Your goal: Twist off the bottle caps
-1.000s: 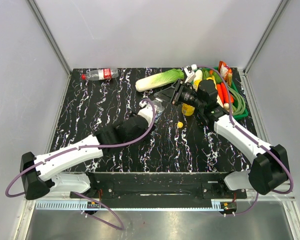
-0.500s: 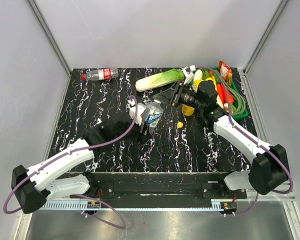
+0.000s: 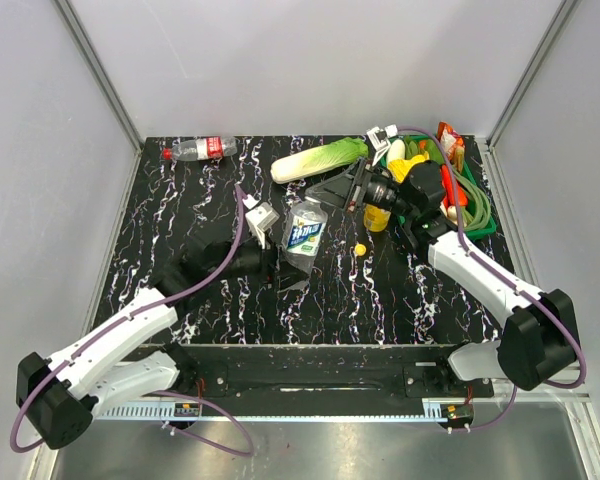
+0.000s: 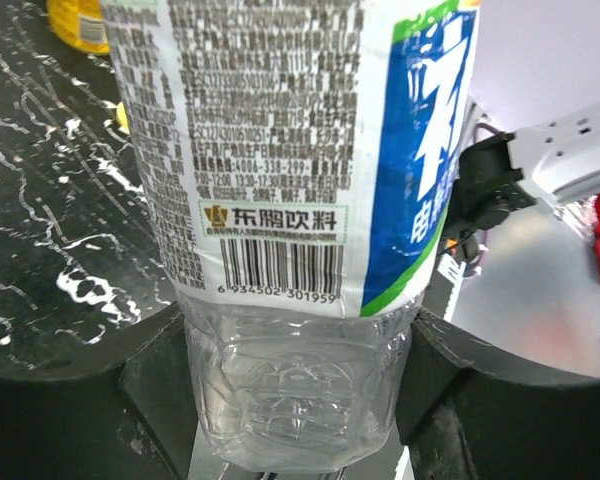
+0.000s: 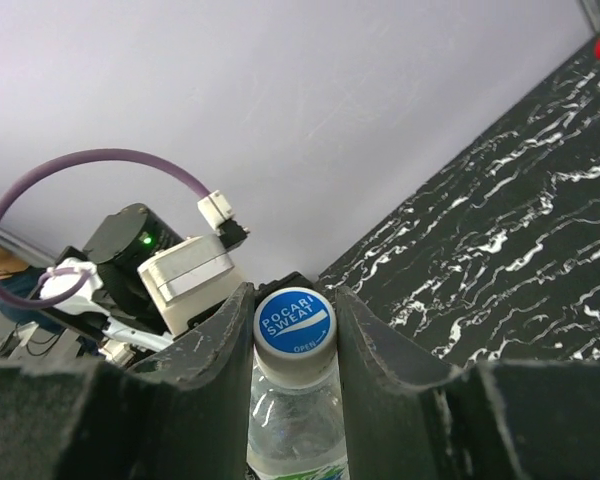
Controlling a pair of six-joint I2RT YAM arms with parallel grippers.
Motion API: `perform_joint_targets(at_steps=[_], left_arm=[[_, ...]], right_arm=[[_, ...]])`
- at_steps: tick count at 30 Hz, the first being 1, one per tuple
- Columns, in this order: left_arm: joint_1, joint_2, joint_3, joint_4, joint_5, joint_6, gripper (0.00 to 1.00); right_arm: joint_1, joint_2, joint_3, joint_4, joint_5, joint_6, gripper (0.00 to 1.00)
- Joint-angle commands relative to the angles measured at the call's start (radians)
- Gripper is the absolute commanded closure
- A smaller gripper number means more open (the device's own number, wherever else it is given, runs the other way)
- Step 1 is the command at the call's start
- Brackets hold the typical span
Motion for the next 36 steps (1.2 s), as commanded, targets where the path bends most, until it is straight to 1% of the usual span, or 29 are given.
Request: perform_joint_targets(at_steps=[1,8,12,14,17,20,23,25,26,27,28,29,30,32,34,35,36], left_arm=[[-0.003,-0.047,0.001,0.264,0.193,-0.021,0.65],[0.004,-0.071,-0.023,0.328,0.309,-0.028,0.65],[0.009,-0.087,-0.029,0.372,0.388,-0.036,0.65],[0.012,-0.095,-0.042,0.420,0.434,-0.054,0.65],[0.015,-0.105,-0.059,0.512,0.494,-0.093,0.65],[0.015,-0.108,-0.057,0.509,0.497,-0.100,0.65],[0.015,-0.108,-0.039,0.434,0.465,-0.064,0.65],[0.015,-0.107,-0.020,0.353,0.418,-0.025,0.65],[0.015,-0.105,-0.011,0.307,0.393,-0.002,0.65],[0.015,-0.105,0.004,0.260,0.366,0.019,0.65],[0.015,-0.104,0.010,0.220,0.337,0.038,0.65],[0.015,-0.105,0.019,0.180,0.309,0.054,0.65],[0.015,-0.105,0.027,0.147,0.278,0.068,0.65],[0.017,-0.110,0.046,0.057,0.215,0.100,0.66],[0.015,-0.121,0.058,-0.004,0.157,0.127,0.66],[0.015,-0.128,0.061,-0.029,0.110,0.133,0.67],[0.015,-0.133,0.066,-0.051,0.071,0.143,0.68]], right_arm=[[0.008,-0.013,-0.026,0.121,-0.125,0.057,1.00],[0.004,-0.019,-0.012,0.188,-0.197,0.086,1.00],[0.001,-0.010,-0.023,0.326,-0.257,0.163,1.00],[-0.001,-0.001,-0.026,0.426,-0.297,0.203,1.00],[-0.001,0.004,-0.026,0.480,-0.323,0.223,1.00],[-0.001,-0.006,-0.015,0.449,-0.326,0.209,1.00],[-0.004,-0.026,-0.003,0.359,-0.297,0.174,1.00],[-0.006,-0.039,0.012,0.270,-0.273,0.128,1.00],[-0.007,-0.045,0.022,0.226,-0.260,0.108,0.95],[-0.007,-0.053,0.028,0.195,-0.251,0.087,0.80],[-0.007,-0.056,0.035,0.172,-0.240,0.074,0.70],[-0.009,-0.059,0.040,0.156,-0.239,0.069,0.64],[-0.012,-0.061,0.045,0.153,-0.234,0.071,0.54],[-0.019,-0.059,0.048,0.153,-0.220,0.079,0.29],[-0.027,-0.065,0.040,0.153,-0.199,0.086,0.10],[-0.030,-0.070,0.039,0.150,-0.185,0.086,0.01],[-0.033,-0.073,0.034,0.144,-0.170,0.085,0.00]])
